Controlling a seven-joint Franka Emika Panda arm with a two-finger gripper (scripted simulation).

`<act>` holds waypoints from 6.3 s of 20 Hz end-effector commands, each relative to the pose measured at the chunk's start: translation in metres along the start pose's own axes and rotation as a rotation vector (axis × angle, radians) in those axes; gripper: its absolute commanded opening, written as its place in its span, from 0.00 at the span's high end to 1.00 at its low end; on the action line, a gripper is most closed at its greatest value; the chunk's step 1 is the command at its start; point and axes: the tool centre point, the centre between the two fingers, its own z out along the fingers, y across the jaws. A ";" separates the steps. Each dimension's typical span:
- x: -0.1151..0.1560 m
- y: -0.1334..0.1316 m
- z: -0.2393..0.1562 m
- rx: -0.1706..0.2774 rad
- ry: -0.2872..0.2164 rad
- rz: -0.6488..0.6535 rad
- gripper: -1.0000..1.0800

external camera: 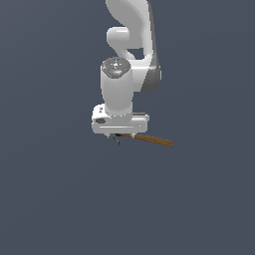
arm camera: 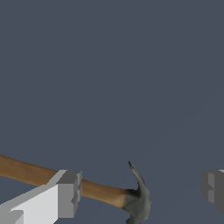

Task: Pick up the object and move it to a goal position.

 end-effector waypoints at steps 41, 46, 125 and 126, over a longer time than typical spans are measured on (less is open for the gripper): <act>-0.073 -0.094 0.102 0.002 -0.004 -1.128 0.04; -0.076 -0.097 0.105 0.004 -0.003 -1.161 0.04; 0.077 -0.252 -0.088 0.005 -0.003 -1.162 1.00; 0.079 -0.254 -0.090 0.005 -0.003 -1.162 1.00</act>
